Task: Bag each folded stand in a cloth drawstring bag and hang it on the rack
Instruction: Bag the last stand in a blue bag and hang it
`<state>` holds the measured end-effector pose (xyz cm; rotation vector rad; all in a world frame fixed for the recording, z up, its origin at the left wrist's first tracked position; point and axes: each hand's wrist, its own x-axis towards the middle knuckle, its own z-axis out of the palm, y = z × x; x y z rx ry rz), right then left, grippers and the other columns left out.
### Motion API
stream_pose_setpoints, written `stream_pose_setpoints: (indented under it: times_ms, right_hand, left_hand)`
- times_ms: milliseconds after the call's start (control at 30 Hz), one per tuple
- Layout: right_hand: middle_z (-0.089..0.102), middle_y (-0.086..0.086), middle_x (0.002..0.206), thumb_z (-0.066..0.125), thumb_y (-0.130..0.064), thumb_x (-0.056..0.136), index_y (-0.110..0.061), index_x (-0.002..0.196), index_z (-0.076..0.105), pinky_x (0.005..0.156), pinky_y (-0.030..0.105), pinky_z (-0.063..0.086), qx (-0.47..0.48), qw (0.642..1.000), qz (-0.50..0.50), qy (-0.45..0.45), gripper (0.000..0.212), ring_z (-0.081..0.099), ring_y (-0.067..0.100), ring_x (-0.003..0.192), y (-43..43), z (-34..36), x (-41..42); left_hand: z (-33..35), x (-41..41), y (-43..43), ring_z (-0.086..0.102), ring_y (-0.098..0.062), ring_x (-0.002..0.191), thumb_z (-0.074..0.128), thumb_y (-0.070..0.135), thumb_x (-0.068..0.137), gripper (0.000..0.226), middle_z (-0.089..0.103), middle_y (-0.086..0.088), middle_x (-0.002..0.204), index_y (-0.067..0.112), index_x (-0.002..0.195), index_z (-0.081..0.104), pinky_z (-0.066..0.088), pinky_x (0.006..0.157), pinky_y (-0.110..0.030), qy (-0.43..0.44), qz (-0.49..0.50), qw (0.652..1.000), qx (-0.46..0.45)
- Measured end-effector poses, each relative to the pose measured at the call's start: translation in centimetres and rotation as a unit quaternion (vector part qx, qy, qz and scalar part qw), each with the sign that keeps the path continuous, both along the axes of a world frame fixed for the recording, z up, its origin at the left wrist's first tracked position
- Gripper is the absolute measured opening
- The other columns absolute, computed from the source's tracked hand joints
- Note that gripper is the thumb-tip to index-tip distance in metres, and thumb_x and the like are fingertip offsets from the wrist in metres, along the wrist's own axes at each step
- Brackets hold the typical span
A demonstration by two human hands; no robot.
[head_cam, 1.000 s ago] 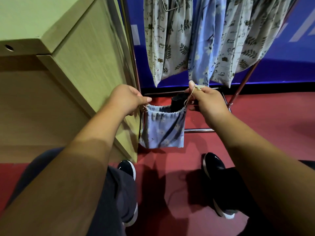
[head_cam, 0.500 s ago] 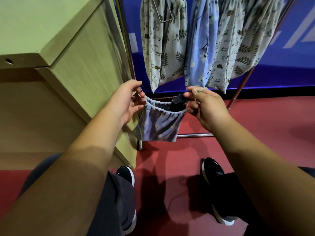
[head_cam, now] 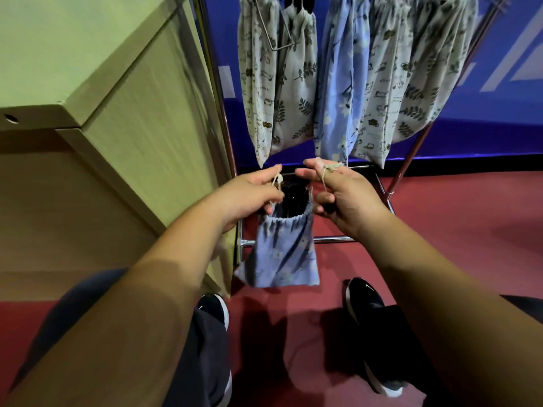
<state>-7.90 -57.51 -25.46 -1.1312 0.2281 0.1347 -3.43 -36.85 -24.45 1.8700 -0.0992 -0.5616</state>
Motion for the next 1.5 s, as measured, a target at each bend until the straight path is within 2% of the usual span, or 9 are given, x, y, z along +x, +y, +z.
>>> stream_pose_setpoints:
  times_ms: [133,200,400,567,800,933,1100,1333,1500]
  right_hand:
    - [0.078,0.009,0.110,0.065,-0.033,0.106,-0.009,0.128,0.067,0.049,0.023,0.038,-0.011,1.000,0.018,-0.015,0.033,0.036,0.005,0.046,0.0,0.0,-0.2]
    - [0.077,0.008,0.102,0.067,-0.034,0.104,-0.012,0.122,0.069,0.049,0.024,0.038,-0.011,0.999,0.025,-0.025,0.029,0.037,0.005,0.047,-0.1,0.2,-0.2]
    - [0.077,0.010,0.115,0.063,-0.029,0.107,-0.011,0.130,0.066,0.046,0.022,0.035,-0.004,0.999,0.044,-0.031,0.030,0.033,0.004,0.045,-0.3,0.5,-0.2]
    - [0.077,0.010,0.112,0.060,-0.028,0.109,-0.009,0.131,0.066,0.045,0.020,0.032,0.001,1.000,0.016,-0.021,0.030,0.032,0.004,0.044,-0.8,0.6,-0.2]
    - [0.073,0.004,0.089,0.062,-0.039,0.108,-0.012,0.116,0.068,0.045,0.019,0.033,-0.017,0.999,-0.042,0.008,0.030,0.035,0.005,0.043,-1.2,0.4,0.1]
    - [0.071,0.004,0.086,0.063,-0.044,0.107,-0.012,0.112,0.070,0.046,0.019,0.031,-0.037,0.998,-0.045,0.006,0.033,0.037,0.006,0.043,-1.2,0.6,-0.1]
    - [0.079,0.004,0.087,0.055,-0.068,0.102,-0.019,0.109,0.076,0.047,0.022,0.038,-0.234,0.972,-0.007,0.037,0.054,0.042,0.010,0.048,-0.7,1.2,-0.6]
    - [0.082,-0.002,0.091,0.042,-0.075,0.103,-0.021,0.111,0.075,0.049,0.026,0.045,-0.326,0.942,0.067,0.044,0.063,0.045,0.011,0.055,-0.4,1.3,-1.5]
    - [0.080,0.007,0.088,0.042,-0.063,0.110,-0.012,0.101,0.074,0.046,0.025,0.045,-0.213,0.976,0.005,0.044,0.060,0.046,0.014,0.049,-0.3,1.5,-0.8]
  left_hand:
    - [-2.2,0.1,-0.9,0.053,-0.005,0.136,0.081,-0.002,0.086,0.105,0.047,0.004,0.160,0.017,0.168,0.019,0.044,0.116,-0.027,0.014,-0.065,0.998,0.024]
    - [-3.0,-0.1,-1.5,0.046,-0.003,0.144,0.095,0.020,0.068,0.126,0.039,0.007,0.166,0.018,0.168,0.019,0.039,0.122,-0.033,-0.007,-0.065,0.997,0.040]
    - [-2.8,-0.4,-3.1,0.063,-0.004,0.128,0.088,0.065,0.050,0.122,0.064,0.010,0.146,0.029,0.159,0.046,0.048,0.113,-0.032,-0.134,0.018,0.983,0.123]
    - [-1.9,-0.5,-3.8,0.069,-0.007,0.112,0.093,0.046,0.072,0.084,0.072,0.013,0.125,0.031,0.148,0.060,0.052,0.100,-0.026,-0.167,0.047,0.975,0.137]
    - [-1.6,-0.5,-3.6,0.077,-0.007,0.094,0.090,0.046,0.078,0.050,0.080,0.011,0.103,0.038,0.124,0.073,0.063,0.094,-0.040,-0.097,0.013,0.994,0.045]
    - [-0.1,-0.9,-3.4,0.073,0.000,0.085,0.077,0.056,0.090,0.028,0.080,0.015,0.104,0.040,0.112,0.079,0.057,0.075,-0.021,-0.035,-0.033,0.999,0.024]
    - [-0.3,-0.7,-2.8,0.051,-0.007,0.059,0.067,0.070,0.091,0.043,0.064,0.015,0.070,0.032,0.106,0.081,0.039,0.052,-0.020,-0.010,0.056,0.998,0.016]
    - [0.1,-0.4,-2.5,0.035,-0.010,0.043,0.070,0.036,0.102,0.029,0.042,0.004,0.053,0.019,0.081,0.061,0.032,0.038,-0.017,0.065,0.168,0.979,-0.093]
    - [1.3,-0.3,-2.7,0.034,-0.007,0.038,0.071,0.022,0.098,0.023,0.047,0.008,0.045,0.005,0.112,0.079,0.025,0.040,-0.018,0.049,0.155,0.982,-0.097]
